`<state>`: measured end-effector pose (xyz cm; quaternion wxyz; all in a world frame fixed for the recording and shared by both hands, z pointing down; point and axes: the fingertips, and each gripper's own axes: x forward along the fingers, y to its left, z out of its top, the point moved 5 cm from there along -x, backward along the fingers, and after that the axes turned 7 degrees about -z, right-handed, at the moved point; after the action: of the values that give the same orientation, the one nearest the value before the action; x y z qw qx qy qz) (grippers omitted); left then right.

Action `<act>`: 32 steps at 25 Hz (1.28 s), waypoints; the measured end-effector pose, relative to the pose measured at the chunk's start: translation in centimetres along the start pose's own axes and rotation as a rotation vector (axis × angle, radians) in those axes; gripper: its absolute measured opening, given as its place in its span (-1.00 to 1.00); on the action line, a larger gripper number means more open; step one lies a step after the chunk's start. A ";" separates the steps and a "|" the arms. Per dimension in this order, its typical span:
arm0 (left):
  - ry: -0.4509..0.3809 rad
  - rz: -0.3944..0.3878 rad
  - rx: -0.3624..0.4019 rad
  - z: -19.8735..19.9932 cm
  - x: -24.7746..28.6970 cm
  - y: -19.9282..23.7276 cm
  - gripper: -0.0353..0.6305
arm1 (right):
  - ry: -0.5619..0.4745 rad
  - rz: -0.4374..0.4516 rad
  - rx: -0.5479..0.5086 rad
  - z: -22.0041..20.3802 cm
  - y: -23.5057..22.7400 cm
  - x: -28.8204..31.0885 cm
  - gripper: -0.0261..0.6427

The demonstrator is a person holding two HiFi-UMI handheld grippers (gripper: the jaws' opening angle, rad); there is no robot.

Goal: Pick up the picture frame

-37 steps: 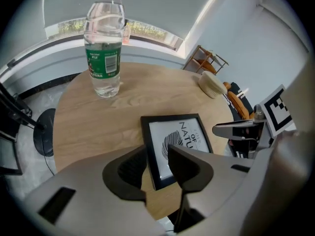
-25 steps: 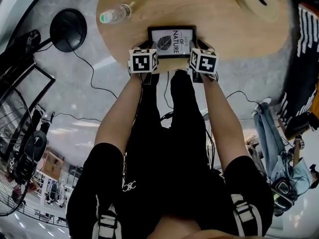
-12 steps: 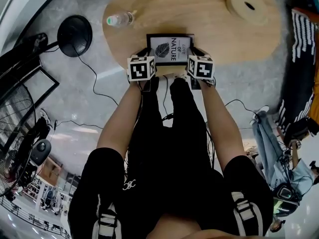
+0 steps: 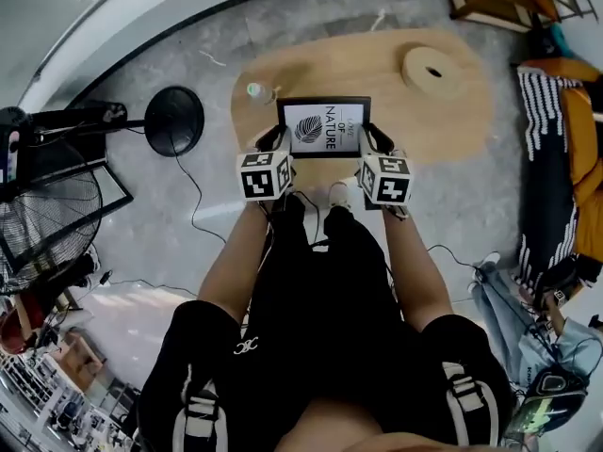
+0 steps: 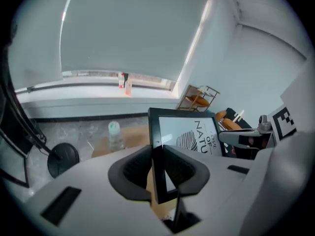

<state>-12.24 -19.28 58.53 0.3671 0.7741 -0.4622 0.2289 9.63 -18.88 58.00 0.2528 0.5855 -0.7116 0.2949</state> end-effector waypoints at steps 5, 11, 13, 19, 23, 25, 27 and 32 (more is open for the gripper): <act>-0.233 0.039 0.126 7.2 -10.7 -4.3 -0.64 | -0.216 0.001 -0.026 8.0 2.9 -9.4 -0.67; -0.459 0.042 0.210 14.3 -20.8 -8.4 -0.64 | -0.500 0.009 -0.088 16.9 5.6 -19.3 -0.67; -0.521 0.052 0.261 15.7 -24.1 -10.4 -0.64 | -0.569 0.018 -0.082 18.6 6.0 -22.6 -0.67; -0.686 0.058 0.398 18.3 -32.1 -16.2 -0.62 | -0.778 0.038 -0.081 22.1 6.1 -31.7 -0.68; -0.744 0.062 0.421 18.7 -35.2 -17.0 -0.62 | -0.845 0.045 -0.111 22.8 7.4 -34.8 -0.68; -0.750 0.064 0.425 18.3 -35.9 -17.1 -0.62 | -0.849 0.056 -0.111 22.4 7.8 -35.3 -0.68; -0.746 0.058 0.425 17.9 -36.1 -17.3 -0.62 | -0.848 0.059 -0.104 21.9 7.7 -35.8 -0.68; -0.735 0.041 0.413 16.9 -36.6 -17.6 -0.62 | -0.834 0.054 -0.095 20.9 7.8 -36.5 -0.68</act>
<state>-13.56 -7.08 16.25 0.0104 0.8521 -0.5222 0.0326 8.47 -7.78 16.69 -0.0381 0.6235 -0.7809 0.0057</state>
